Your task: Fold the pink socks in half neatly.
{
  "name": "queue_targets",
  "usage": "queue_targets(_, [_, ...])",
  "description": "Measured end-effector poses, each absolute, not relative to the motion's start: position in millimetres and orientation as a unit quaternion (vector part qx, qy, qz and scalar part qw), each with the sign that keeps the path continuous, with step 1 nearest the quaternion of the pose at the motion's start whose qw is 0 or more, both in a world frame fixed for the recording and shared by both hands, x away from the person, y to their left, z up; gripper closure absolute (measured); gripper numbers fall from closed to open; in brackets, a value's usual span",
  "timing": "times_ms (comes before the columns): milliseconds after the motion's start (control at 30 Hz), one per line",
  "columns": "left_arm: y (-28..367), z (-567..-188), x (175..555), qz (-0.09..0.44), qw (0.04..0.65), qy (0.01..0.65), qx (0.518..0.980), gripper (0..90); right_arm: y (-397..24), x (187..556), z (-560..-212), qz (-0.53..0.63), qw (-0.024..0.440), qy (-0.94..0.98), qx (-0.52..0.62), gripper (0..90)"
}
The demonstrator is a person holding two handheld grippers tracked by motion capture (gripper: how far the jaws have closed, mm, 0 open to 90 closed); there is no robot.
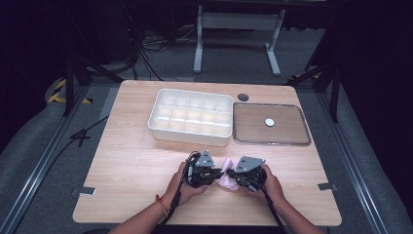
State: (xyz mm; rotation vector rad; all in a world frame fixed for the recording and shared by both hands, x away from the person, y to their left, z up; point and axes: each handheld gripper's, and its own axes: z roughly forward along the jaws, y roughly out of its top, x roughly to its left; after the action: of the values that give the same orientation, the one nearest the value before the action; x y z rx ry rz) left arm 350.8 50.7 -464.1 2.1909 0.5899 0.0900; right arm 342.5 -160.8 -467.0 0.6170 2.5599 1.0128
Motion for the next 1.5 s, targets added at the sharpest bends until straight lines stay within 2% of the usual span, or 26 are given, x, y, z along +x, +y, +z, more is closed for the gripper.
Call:
queue_targets(167, [51,-464,352,0.04,0.418,0.237,0.876,82.3,-171,347,-456,0.362,0.178,0.885,0.233,88.5])
queue_targets(633, [45,-460,350,0.061,0.42,0.231,0.876,81.5,-164,353,-470,0.353,0.174,0.891,0.226,87.6])
queue_targets(967, [47,-457,351,0.081,0.408,0.233,0.879,82.1,-170,341,-458,0.339,0.16,0.906,0.199,83.8])
queue_targets(1367, [34,-456,346,0.088,0.416,0.217,0.879,80.8,-164,340,-467,0.337,0.157,0.906,0.205,87.0])
queue_targets(1500, [35,-456,347,0.092,0.414,0.218,0.879,81.5,-168,342,-465,0.352,0.149,0.899,0.211,82.2])
